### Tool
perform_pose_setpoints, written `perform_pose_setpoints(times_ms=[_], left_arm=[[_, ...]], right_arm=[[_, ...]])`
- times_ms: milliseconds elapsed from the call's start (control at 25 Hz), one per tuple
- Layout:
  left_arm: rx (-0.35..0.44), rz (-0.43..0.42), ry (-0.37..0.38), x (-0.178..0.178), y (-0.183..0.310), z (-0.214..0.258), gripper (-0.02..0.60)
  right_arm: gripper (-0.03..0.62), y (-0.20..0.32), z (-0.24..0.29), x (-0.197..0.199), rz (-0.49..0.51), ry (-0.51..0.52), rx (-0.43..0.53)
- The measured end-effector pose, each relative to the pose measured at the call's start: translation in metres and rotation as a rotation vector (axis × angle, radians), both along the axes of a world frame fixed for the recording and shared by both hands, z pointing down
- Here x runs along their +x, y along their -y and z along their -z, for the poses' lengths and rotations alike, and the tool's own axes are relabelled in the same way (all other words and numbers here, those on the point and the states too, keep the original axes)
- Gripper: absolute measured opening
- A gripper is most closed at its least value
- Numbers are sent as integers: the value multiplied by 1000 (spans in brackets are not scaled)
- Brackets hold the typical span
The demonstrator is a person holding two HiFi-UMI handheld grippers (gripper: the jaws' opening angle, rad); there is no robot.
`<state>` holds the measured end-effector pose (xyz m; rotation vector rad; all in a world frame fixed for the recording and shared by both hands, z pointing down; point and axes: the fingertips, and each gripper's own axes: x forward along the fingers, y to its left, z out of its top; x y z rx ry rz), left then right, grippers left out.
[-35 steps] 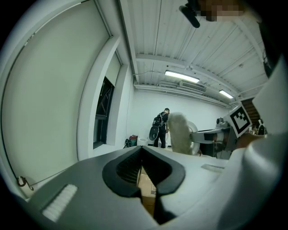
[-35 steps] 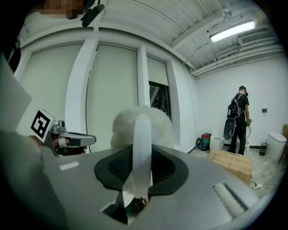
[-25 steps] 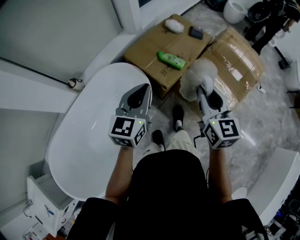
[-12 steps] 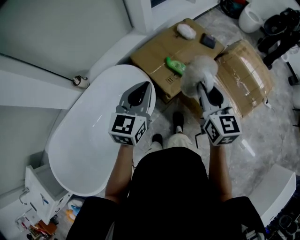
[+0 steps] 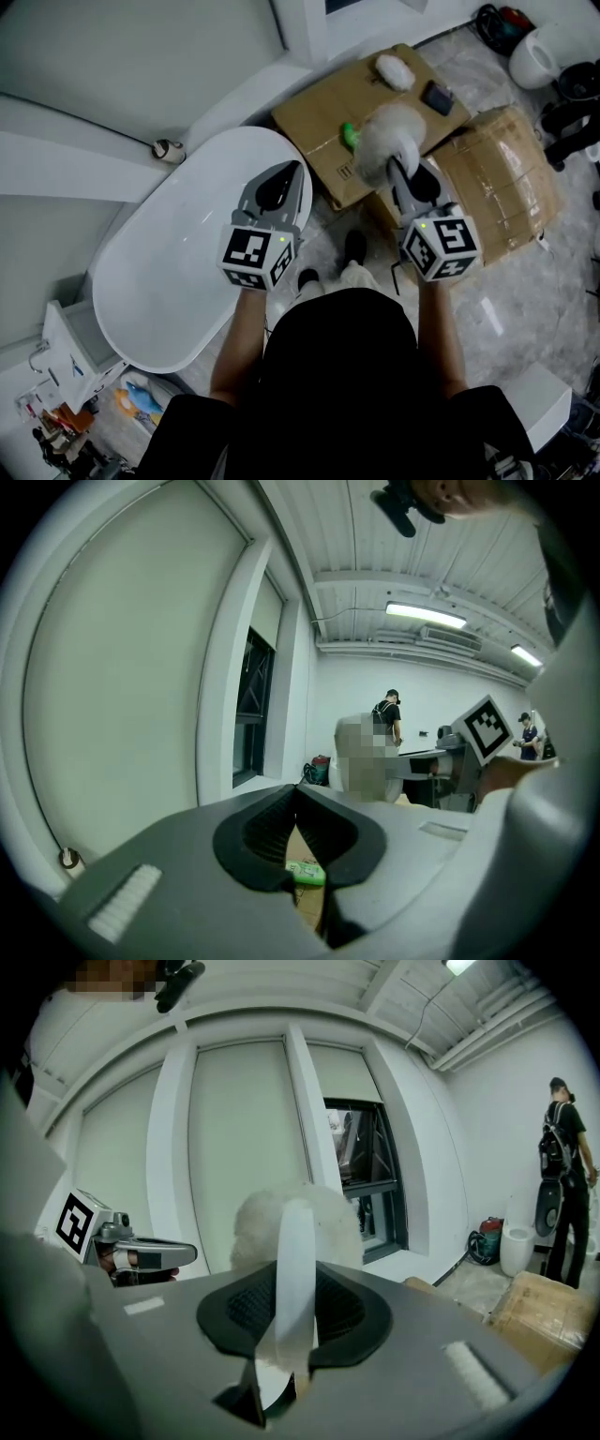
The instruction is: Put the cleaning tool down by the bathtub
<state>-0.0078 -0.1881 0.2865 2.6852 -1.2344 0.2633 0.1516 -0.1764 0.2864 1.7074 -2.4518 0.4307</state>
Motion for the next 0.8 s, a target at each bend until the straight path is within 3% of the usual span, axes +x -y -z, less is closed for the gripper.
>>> perform_pose_setpoints(times_ms=[520,800], left_arm=[[-85,208,30,8,23,-34,-2],[-108,254,39,8,17,-46,-2]], right_arm=[[94,60,-58,4,235,-7,-129],[94,68,-88,0,294,-18,-184]])
